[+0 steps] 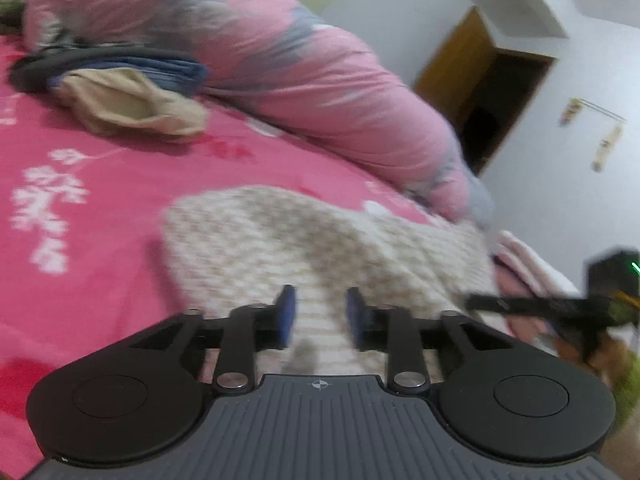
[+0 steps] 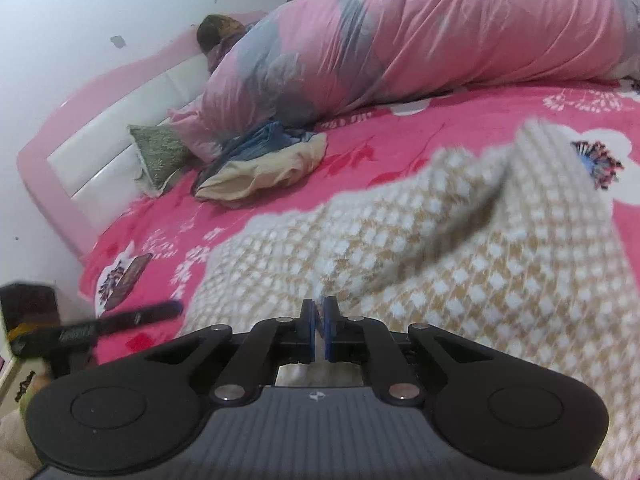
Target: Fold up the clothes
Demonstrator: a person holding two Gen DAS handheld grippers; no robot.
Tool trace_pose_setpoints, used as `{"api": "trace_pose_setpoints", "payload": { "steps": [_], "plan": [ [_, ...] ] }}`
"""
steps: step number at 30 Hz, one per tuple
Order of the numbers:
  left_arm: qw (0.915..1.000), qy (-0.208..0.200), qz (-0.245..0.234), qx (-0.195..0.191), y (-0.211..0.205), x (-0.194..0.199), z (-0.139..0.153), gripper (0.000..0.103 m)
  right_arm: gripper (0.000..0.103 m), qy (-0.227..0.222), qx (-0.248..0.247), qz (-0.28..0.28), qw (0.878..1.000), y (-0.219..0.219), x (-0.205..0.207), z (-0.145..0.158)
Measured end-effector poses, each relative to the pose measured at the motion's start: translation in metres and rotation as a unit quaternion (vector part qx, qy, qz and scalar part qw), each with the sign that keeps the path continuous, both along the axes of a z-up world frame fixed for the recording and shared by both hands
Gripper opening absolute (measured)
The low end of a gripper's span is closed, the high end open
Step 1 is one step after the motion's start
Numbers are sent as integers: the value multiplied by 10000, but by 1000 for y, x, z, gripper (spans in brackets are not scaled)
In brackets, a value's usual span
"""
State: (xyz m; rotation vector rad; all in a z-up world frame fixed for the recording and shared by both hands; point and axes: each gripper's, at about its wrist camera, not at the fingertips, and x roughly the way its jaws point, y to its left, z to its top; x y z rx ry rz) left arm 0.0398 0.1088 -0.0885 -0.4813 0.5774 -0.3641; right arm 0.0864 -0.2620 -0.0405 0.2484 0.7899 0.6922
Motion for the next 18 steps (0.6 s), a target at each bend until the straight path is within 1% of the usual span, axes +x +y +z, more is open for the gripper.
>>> {"api": "trace_pose_setpoints", "payload": {
  "steps": [1, 2, 3, 4, 6, 9, 11, 12, 13, 14, 15, 17, 18],
  "plan": [
    [9999, 94, 94, 2, 5, 1, -2, 45, 1, 115, 162, 147, 9997, 1, -6, -2],
    [9997, 187, 185, -19, 9, 1, -4, 50, 1, 52, 50, 306, 9995, 9, -17, -3],
    [9992, 281, 269, -76, 13, 1, -8, 57, 1, -53, -129, 468, 9988, 18, -28, -3],
    [9986, 385, 331, -139, 16, 0, -12, 59, 1, -117, -283, 545, 9980, 25, -36, -3],
    [9971, 602, 365, -281, 20, -1, -20, 59, 1, -286, -615, 654, 9955, 40, -49, -2],
    [9961, 635, 453, -410, 22, -7, -26, 59, 2, -814, -1082, 622, 9888, 60, -53, 7],
    [9953, 618, 597, -448, 27, -12, -29, 59, 3, -918, -1062, 595, 9883, 70, -45, 14],
    [9949, 608, 665, -458, 29, -15, -31, 58, 6, -976, -1054, 598, 9878, 78, -41, 17],
    [9947, 592, 712, -453, 31, -18, -32, 58, 10, -1040, -1052, 601, 9872, 86, -37, 20],
    [9950, 570, 709, -423, 33, -20, -32, 58, 23, -1130, -1091, 611, 9857, 98, -32, 21],
    [9955, 548, 666, -383, 33, -23, -33, 58, 40, -1226, -1139, 624, 9839, 110, -28, 22],
    [9971, 486, 526, -269, 32, -27, -33, 58, 58, -1432, -1267, 731, 9788, 137, -17, 23],
    [9976, 448, 479, -205, 31, -28, -33, 58, 63, -1540, -1390, 886, 9742, 158, -11, 21]
  ]
}}
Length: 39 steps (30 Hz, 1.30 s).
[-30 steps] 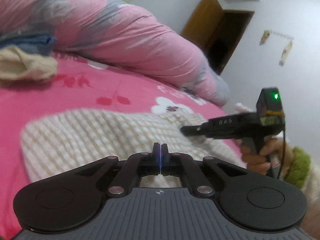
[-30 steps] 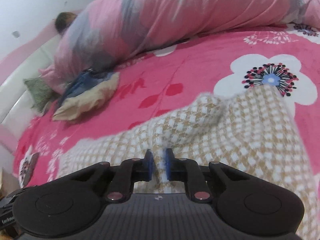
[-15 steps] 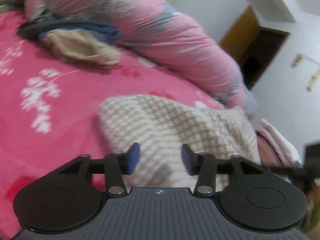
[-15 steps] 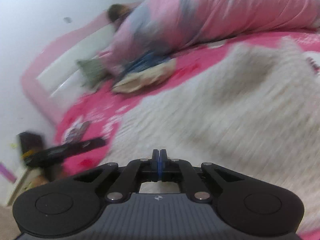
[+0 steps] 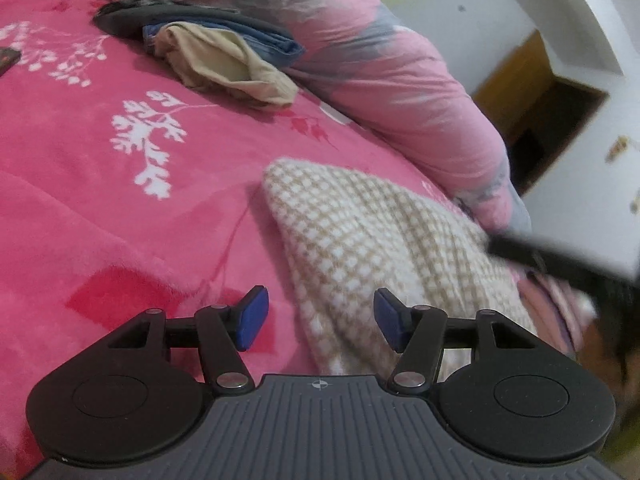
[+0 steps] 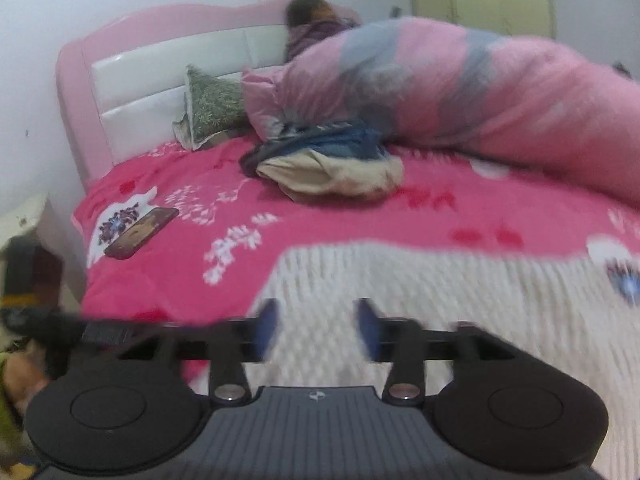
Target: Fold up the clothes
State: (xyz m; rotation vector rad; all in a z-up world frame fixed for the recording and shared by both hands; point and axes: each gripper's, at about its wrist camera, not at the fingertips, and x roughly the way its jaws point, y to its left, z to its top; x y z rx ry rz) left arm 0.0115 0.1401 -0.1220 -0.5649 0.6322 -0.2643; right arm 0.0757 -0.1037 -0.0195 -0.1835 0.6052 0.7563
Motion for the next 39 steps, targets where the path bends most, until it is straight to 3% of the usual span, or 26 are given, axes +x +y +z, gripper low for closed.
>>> {"api": "trace_pose_setpoints", "payload": {
  "steps": [2, 4, 6, 7, 8, 9, 10, 12, 14, 18, 21, 27, 33, 36, 39],
  "plan": [
    [9999, -65, -66, 93, -2, -2, -1, 58, 78, -157, -331, 224, 9991, 38, 13, -7],
    [9999, -73, -97, 83, -1, -2, -4, 58, 82, -370, -802, 367, 9954, 73, 22, -20],
    [9999, -78, -129, 58, 0, -2, -7, 58, 90, -202, -1184, 240, 9925, 91, 39, -40],
    [9999, -74, -138, 33, 2, -2, -8, 58, 89, -97, -1366, 164, 9904, 99, 47, -50],
    [9999, -75, -133, 35, 3, -3, -9, 58, 82, 8, -1547, 87, 9879, 107, 56, -61],
    [9999, -75, -128, 37, 4, -4, -10, 58, 68, 113, -1727, 11, 9849, 115, 64, -71],
    [9999, -85, -123, 32, 6, -5, -10, 58, 66, 218, -1906, -66, 9814, 123, 73, -81],
    [9998, -137, -118, -10, 8, -7, -10, 58, 34, 405, -1421, -385, 9883, 106, 76, -77],
    [9997, -178, -111, -115, 11, -9, -9, 58, 26, 717, -724, -641, 9927, 80, 77, -65],
    [9993, -144, -130, -310, 11, -3, -8, 58, 23, 1272, 419, -1249, 9831, 20, 69, -51],
    [9994, -194, -205, -197, 3, -2, -5, 58, 22, 1289, 869, -1504, 9763, -21, 48, -45],
    [9986, -282, -409, -153, -15, 1, 3, 58, 22, 1128, 1258, -1581, 9729, -77, -23, -50],
    [9888, -220, -1020, -1063, -36, 34, 12, 61, 22, 905, 1554, -1683, 9692, -114, -82, -57],
    [9826, 11, -1366, -1256, -57, 57, 14, 61, 22, 874, 1746, -1764, 9648, -123, -95, -63],
    [9769, 153, -1727, -1252, -85, 69, 17, 61, 22, 616, 1624, -1731, 9695, -118, -109, -68]
  ]
}}
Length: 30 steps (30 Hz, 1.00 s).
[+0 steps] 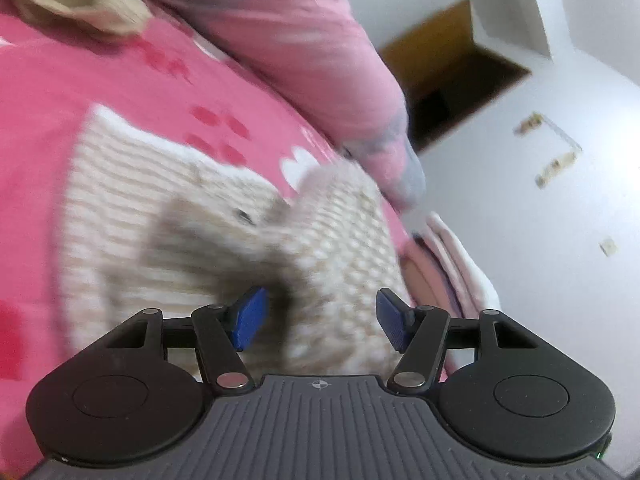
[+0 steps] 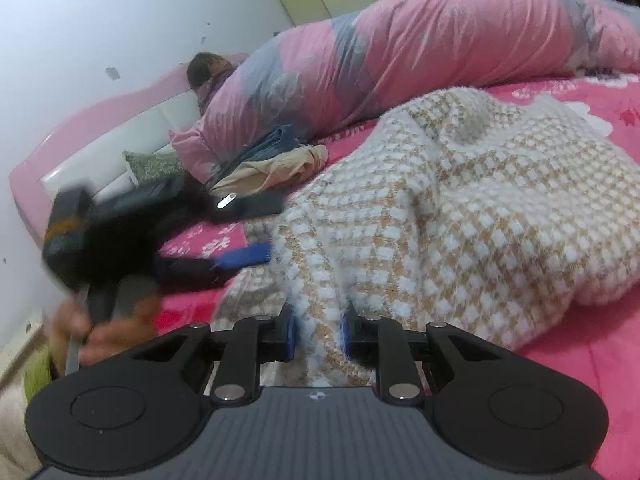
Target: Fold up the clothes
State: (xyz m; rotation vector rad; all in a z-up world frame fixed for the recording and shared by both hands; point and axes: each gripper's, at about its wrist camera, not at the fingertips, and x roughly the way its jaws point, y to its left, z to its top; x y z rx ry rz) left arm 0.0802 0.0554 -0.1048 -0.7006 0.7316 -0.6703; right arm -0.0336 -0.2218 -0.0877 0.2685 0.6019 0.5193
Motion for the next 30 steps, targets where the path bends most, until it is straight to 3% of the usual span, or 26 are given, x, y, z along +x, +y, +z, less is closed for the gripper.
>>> {"api": "trace_pose_setpoints", "payload": {
  "steps": [3, 5, 7, 10, 15, 17, 20, 22, 24, 27, 28, 29, 30],
  "plan": [
    [9991, -97, -138, 401, -29, 2, 4, 59, 23, -336, -223, 62, 9992, 5, -13, -1],
    [9972, -159, -122, 722, -45, 3, 5, 45, 26, -487, -271, 118, 9984, 2, -19, 0],
    [9972, -222, -119, 704, -50, 2, 6, 27, 29, -528, -225, 175, 9982, -7, -24, 3],
    [9945, -625, -75, 834, -50, -8, 13, 12, 40, -325, 245, 88, 9991, -42, -28, 16],
    [9846, -1420, -339, 957, -67, -31, 26, 9, 42, -317, 1137, -957, 9884, -113, -27, 39],
    [9769, -1755, -607, 1061, -83, -40, 31, 9, 42, -374, 1388, -1426, 9793, -136, -23, 48],
    [9594, -2196, -1153, 1343, -112, -60, 34, 9, 54, -414, 822, -1850, 9784, -134, 2, 68],
    [9467, -2407, -1513, 1512, -128, -75, 31, 9, 57, -476, 508, -1799, 9812, -124, 22, 77],
    [9324, -2610, -1806, 1730, -142, -89, 26, 9, 71, -339, 308, -1430, 9887, -109, 48, 81],
    [9156, -2773, -2132, 1983, -159, -108, 16, 9, 74, 0, -231, -987, 9949, -82, 78, 72],
    [9129, -2775, -2198, 2034, -162, -112, 13, 9, 71, 111, -458, -867, 9951, -72, 86, 68],
    [9120, -2752, -2229, 2071, -165, -113, 11, 9, 57, 169, -679, -908, 9934, -65, 90, 63],
    [9123, -2716, -2242, 2089, -165, -113, 9, 9, 39, 203, -574, -989, 9932, -68, 86, 60]
  ]
}}
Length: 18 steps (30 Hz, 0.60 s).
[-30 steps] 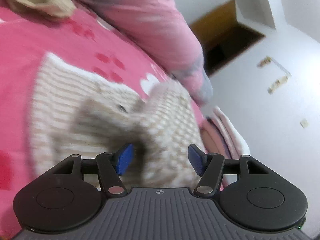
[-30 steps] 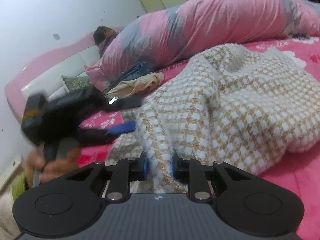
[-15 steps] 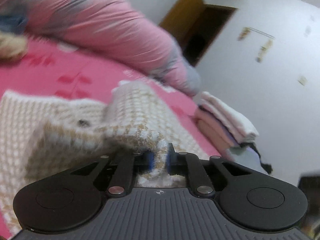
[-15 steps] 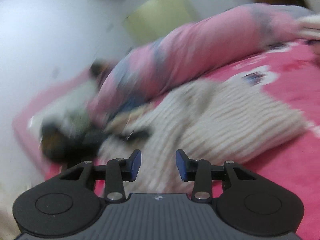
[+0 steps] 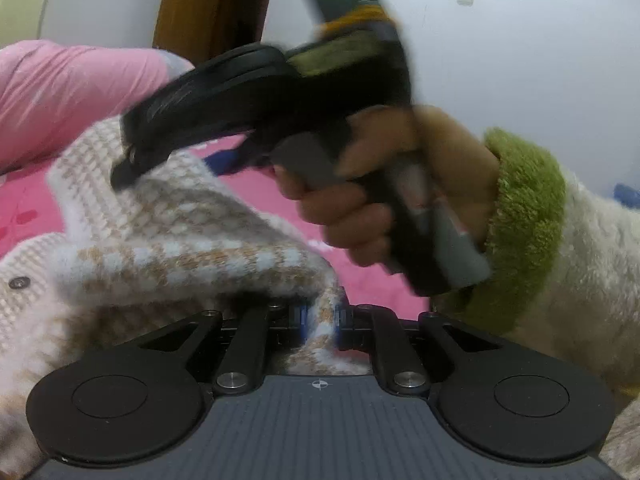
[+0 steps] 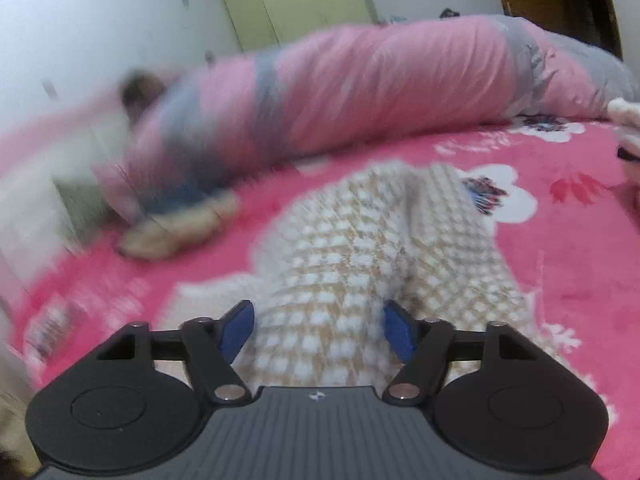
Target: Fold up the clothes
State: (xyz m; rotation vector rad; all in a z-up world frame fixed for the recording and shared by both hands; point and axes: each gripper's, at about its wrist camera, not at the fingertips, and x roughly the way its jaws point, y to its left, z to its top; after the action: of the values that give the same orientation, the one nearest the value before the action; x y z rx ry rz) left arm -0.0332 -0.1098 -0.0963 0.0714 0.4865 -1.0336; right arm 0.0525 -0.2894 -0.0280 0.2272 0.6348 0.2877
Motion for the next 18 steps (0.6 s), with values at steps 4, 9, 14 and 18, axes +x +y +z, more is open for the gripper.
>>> {"api": "trace_pose_setpoints", "payload": {
  "steps": [4, 9, 14, 18],
  "plan": [
    [9995, 279, -158, -21, 4, -4, -4, 11, 24, -99, 1022, -486, 9935, -38, -34, -12],
    [9974, 591, -406, 88, 13, -24, -8, 20, 23, -331, 2356, -1403, 9611, -116, -112, -46],
    [9947, 604, -698, 459, 20, -43, -9, 32, 22, 290, 3126, -2398, 9187, -157, -170, -112],
    [9919, 483, -880, 774, 19, -58, -6, 42, 23, 246, 3398, -2490, 9066, -164, -198, -125]
  ]
}}
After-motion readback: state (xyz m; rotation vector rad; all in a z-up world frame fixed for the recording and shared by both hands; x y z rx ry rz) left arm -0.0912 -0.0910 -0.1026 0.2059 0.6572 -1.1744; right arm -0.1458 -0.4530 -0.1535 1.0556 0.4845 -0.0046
